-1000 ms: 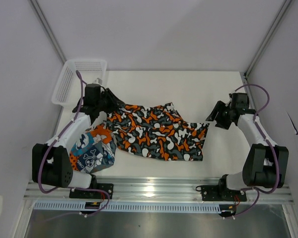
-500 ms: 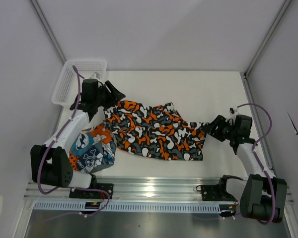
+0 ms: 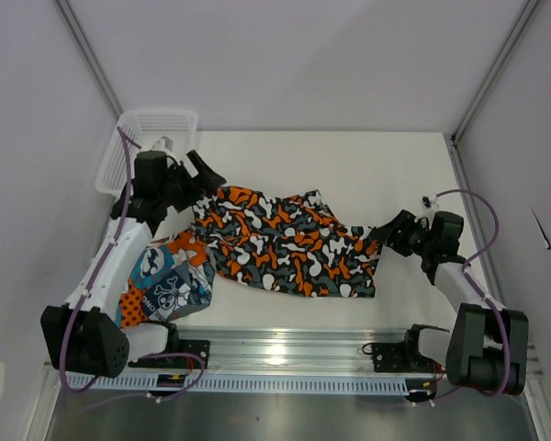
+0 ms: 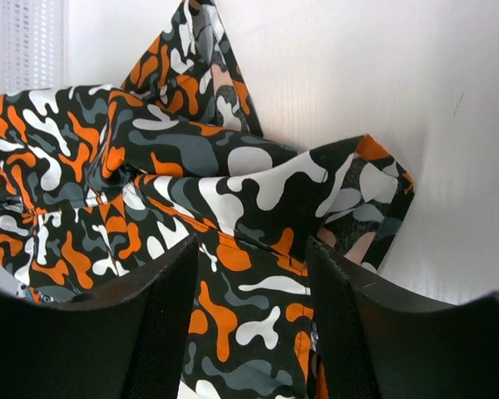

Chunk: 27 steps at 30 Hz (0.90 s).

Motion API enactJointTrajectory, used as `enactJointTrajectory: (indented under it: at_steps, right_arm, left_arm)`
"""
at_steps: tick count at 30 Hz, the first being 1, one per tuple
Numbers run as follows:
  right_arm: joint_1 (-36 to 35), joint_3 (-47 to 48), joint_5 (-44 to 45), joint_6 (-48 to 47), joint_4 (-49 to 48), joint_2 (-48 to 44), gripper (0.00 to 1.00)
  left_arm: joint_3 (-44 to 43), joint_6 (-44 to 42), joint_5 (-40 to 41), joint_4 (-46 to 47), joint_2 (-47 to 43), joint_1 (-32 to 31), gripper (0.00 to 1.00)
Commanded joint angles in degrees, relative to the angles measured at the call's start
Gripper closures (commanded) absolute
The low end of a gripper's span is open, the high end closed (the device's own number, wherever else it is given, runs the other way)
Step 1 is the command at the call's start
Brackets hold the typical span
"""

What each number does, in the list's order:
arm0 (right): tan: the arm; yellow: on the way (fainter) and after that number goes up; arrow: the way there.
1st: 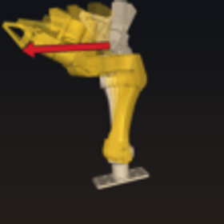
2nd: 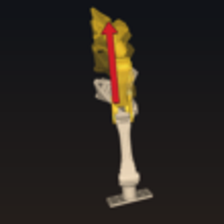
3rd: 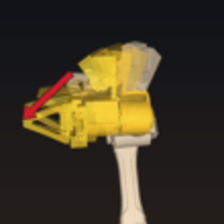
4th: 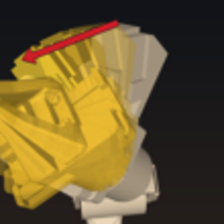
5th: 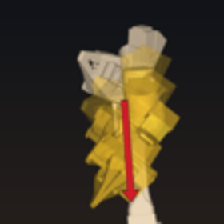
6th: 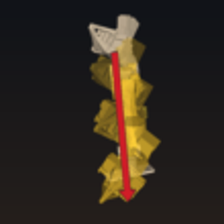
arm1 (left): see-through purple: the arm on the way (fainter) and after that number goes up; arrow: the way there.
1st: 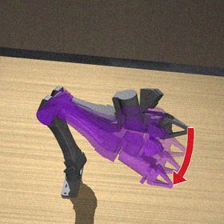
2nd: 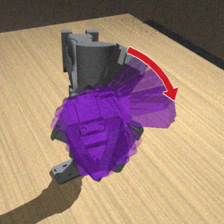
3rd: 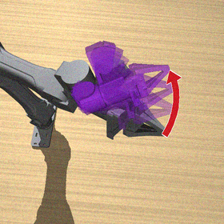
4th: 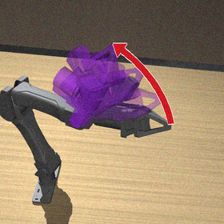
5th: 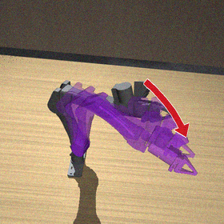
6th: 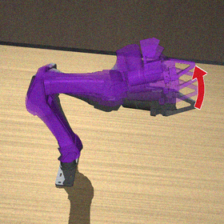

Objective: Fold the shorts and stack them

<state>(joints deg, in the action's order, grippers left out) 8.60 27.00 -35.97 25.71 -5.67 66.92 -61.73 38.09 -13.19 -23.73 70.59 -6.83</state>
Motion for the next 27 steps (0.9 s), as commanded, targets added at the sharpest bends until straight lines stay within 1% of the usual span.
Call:
enactJointTrajectory:
  at_steps: [1, 3, 4, 6, 10, 11, 12, 13, 16, 21, 27]
  right_arm:
    - [-1.0, -1.2, 0.8, -0.5, -3.8, -0.8, 0.42]
    - [-1.6, -2.0, 2.1, -0.5, -4.1, -0.5, 0.41]
    - [-2.1, -2.2, 2.5, -0.8, -4.1, -0.2, 0.37]
    - [-2.4, -3.1, 2.8, -0.8, -4.7, -0.1, 0.35]
    - [-2.7, -3.4, 4.5, -1.0, -3.5, -1.2, 0.34]
    - [-2.8, -3.4, 4.7, -1.1, -3.3, -1.8, 0.34]
    - [-2.8, -3.7, 4.7, -1.0, -3.6, -2.0, 0.35]
    - [-2.9, -3.8, 4.7, -0.9, -3.7, -2.2, 0.38]
    - [-3.2, -3.6, 3.9, -0.8, -4.8, -1.1, 0.44]
    - [-4.6, -2.7, 1.2, -0.8, -6.9, 4.1, 0.44]
    - [-5.5, -2.1, 1.2, -0.9, -7.6, 5.9, 0.44]
  left_arm:
    - [-0.3, -3.0, 0.5, -3.9, -5.2, 2.4, 0.01]
    - [1.3, -3.4, -0.8, -4.6, -7.6, 4.1, 0.01]
    - [1.7, -3.5, -1.2, -4.7, -8.3, 4.6, 0.01]
    - [3.0, -3.8, -1.4, -5.4, -10.0, 5.8, 0.01]
    - [8.2, -3.7, -2.0, -4.3, -12.7, 6.8, 0.01]
    - [9.0, -3.5, -2.0, -4.0, -13.1, 8.6, 0.01]
    - [9.7, -3.4, -2.2, -3.6, -13.7, 8.8, 0.01]
    - [10.9, -3.2, -2.6, -2.5, -13.9, 8.9, 0.01]
    - [14.2, -2.3, -4.1, -0.9, -14.0, 9.6, 0.01]
    - [18.2, -1.3, -6.9, 2.2, -13.9, 11.6, 0.01]
    - [22.7, -0.3, -9.1, 6.3, -15.6, 13.5, 0.01]
